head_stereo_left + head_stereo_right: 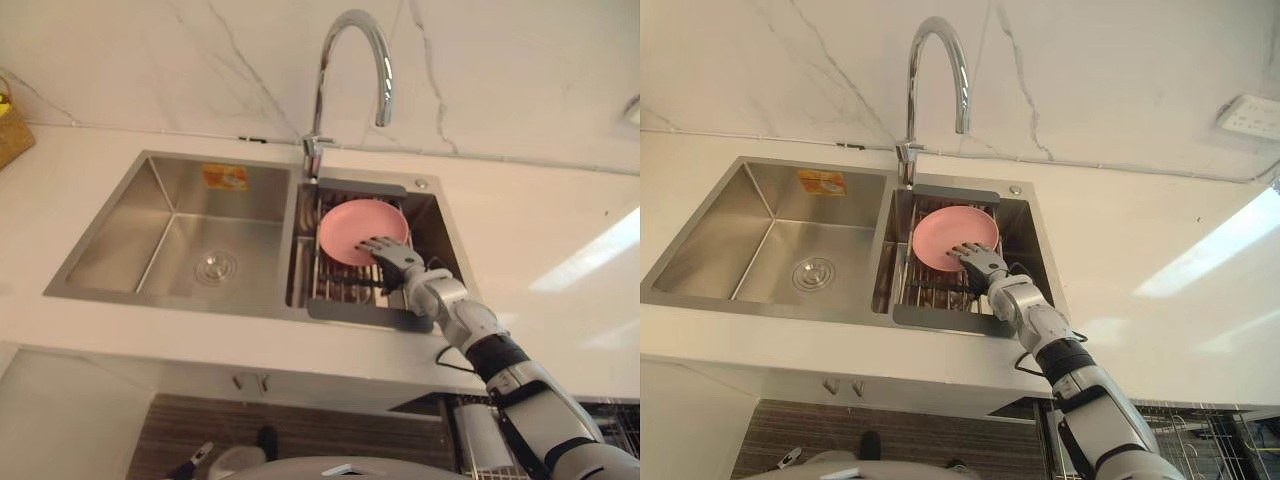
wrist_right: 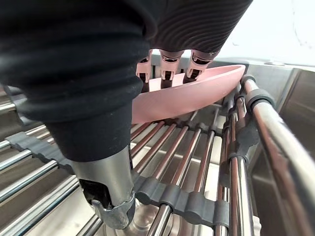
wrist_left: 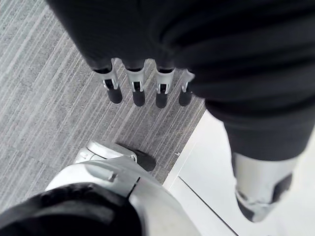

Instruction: Walk over to the sink, pick up the cup, carry it to the dishwasher, place the cup inside the dishwasher, then close the dishwasher door

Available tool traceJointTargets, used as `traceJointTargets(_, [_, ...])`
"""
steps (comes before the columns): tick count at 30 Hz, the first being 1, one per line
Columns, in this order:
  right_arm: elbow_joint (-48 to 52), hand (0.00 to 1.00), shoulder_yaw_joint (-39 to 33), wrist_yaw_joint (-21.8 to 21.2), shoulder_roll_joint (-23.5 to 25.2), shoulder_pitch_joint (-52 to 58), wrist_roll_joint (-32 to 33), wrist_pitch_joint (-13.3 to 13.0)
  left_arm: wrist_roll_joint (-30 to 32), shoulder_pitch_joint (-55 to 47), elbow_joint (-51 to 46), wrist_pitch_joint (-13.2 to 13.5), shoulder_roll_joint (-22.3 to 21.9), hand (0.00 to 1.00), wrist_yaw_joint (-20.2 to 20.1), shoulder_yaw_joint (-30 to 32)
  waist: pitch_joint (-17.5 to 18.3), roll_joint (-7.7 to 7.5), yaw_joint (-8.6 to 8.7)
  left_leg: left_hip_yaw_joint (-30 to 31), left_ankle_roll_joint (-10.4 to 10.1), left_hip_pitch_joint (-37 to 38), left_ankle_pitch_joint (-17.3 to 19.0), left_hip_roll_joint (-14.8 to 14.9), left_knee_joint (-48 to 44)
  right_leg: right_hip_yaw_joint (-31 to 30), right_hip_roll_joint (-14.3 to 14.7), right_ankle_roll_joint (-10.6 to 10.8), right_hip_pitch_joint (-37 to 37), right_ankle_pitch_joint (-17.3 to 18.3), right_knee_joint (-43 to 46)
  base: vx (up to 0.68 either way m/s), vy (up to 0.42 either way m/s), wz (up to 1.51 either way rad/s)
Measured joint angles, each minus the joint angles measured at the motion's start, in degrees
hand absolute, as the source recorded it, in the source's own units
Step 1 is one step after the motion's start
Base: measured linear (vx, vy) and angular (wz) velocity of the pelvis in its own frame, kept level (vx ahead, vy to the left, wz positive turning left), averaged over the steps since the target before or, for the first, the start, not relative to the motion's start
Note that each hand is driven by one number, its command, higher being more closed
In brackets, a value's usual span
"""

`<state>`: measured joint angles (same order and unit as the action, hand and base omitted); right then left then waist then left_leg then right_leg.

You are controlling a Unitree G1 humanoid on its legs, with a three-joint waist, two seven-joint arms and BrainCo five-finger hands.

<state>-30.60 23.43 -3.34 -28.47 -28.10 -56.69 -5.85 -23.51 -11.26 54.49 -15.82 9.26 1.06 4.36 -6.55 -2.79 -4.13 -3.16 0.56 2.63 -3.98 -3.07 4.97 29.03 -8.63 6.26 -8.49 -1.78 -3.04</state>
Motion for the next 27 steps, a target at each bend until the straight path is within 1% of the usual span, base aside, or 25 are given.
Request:
traceJointTargets(1, [-0.33,1.00,0.23,0.26,0.01,-0.13,-0.07,0.18,0.01,0.11,-0.01,0.01,-0.01,0.00,0.01,-0.02,0.00,0.00,-0.24,0.14,0.15,0.34,-0.14,-0.01,-0.01,0.06,0.00,0.03,-0.02,-0.02,0.00,0.10,-0.008,0.06])
traceJointTargets(4, [-1.92,1.00,0.80,1.48,1.12,-0.94,-0.73,1.34,0.08,0.28,0.00,-0.01,0.00,0.00,0.02,-0.12,-0.01,-0.01,-0.56,0.28,0.40,0.63,-0.37,-0.02,-0.03,0.23,0.05,-0.04,-0.46,-0.02,0.00,0.07,-0.013,0.05])
traceJointTargets(7, [-2.47,1.00,0.82,5.09,1.35,-1.92,-2.57,2.33,0.08,0.36,-0.02,0.03,-0.01,0.00,0.05,-0.20,-0.01,0.00,-0.75,0.34,0.36,0.59,-0.40,-0.04,-0.03,0.37,0.05,-0.04,-0.47,0.00,0.00,0.01,-0.003,0.01])
traceJointTargets(9, [-4.68,1.00,0.82,10.82,2.28,-1.96,-5.59,2.69,0.11,0.39,-0.03,0.25,-0.01,0.00,0.06,-0.31,-0.02,0.00,-0.97,0.45,0.27,0.62,-0.48,-0.06,-0.01,0.45,-0.01,-0.03,-0.49,0.03,0.20,0.00,0.000,0.00])
traceJointTargets(13, [-6.86,1.00,0.88,15.95,3.44,-1.94,-9.08,3.34,0.15,0.39,-0.04,0.83,-0.03,0.00,0.05,-0.46,-0.45,0.07,-1.00,0.49,0.14,1.03,-0.47,-0.07,0.01,0.44,-0.16,-0.08,-0.69,0.42,0.77,-0.02,0.009,0.01])
traceJointTargets(15, [-6.88,1.00,0.88,18.86,3.41,-1.93,-9.20,3.48,0.19,0.39,-0.10,1.30,-0.04,0.00,0.04,-0.52,-1.14,0.09,-0.96,0.60,0.11,1.21,-0.44,-0.07,0.02,0.45,-0.17,-0.42,-0.87,0.79,0.87,-0.06,0.026,0.02])
traceJointTargets(17, [-6.88,1.00,0.88,21.17,3.41,-1.92,-10.05,3.55,0.29,0.38,-0.09,1.52,-0.03,0.00,0.03,-0.60,-1.30,0.08,-0.95,0.51,0.16,0.74,-0.40,-0.07,0.03,0.41,-0.18,-0.07,-0.85,1.03,0.85,-0.08,0.025,-0.01])
traceJointTargets(18, [-6.88,1.00,0.88,21.59,3.40,-1.92,-10.24,3.55,0.45,0.38,-0.09,1.58,-0.03,0.00,0.03,-0.62,-1.30,0.08,-0.93,0.42,0.34,0.67,-0.27,-0.07,0.03,0.41,-0.19,-0.05,-0.81,1.05,0.82,-0.05,0.022,0.01])
traceJointTargets(20, [-6.88,1.00,0.88,23.98,3.31,-1.83,-11.13,3.56,1.29,0.38,-0.08,1.98,-0.04,0.00,0.02,-0.75,-1.32,0.07,-0.92,0.20,0.58,0.47,-0.10,-0.10,0.03,0.43,-0.24,0.16,-0.75,1.19,0.73,0.00,0.000,0.00])
traceJointTargets(21, [-6.88,1.00,0.88,24.33,3.31,-1.83,-11.13,3.56,1.31,0.38,-0.08,1.99,-0.04,0.00,0.02,-0.75,-1.33,0.06,-0.93,0.19,0.66,0.47,-0.05,-0.12,0.03,0.43,-0.26,0.16,-0.75,1.20,0.74,0.03,0.016,0.01])
traceJointTargets(23, [-6.84,1.00,0.87,26.23,3.27,-1.83,-11.18,3.56,1.51,0.38,-0.09,2.09,-0.02,0.00,-0.07,-0.75,-1.33,0.03,-0.99,0.20,0.51,0.47,-0.14,-0.23,0.02,0.42,-0.36,0.07,-0.76,1.10,0.78,0.06,0.010,0.02])
traceJointTargets(25, [-6.84,1.00,0.86,26.87,3.23,-1.83,-11.22,3.56,1.91,0.39,-0.10,2.24,-0.03,0.00,-0.10,-0.77,-1.34,0.02,-1.00,0.23,0.48,0.44,-0.07,-0.29,0.01,0.43,-0.41,-0.02,-0.76,0.96,0.77,0.02,0.002,0.01])
traceJointTargets(27, [-6.83,1.00,0.86,27.45,3.17,-1.82,-11.32,3.33,2.42,0.39,-0.10,2.45,0.02,0.00,-0.15,-1.07,-1.33,0.01,-0.98,0.29,0.77,0.73,-0.29,-0.32,-0.01,0.47,-0.40,0.37,-0.76,0.68,0.78,0.00,0.000,0.00])
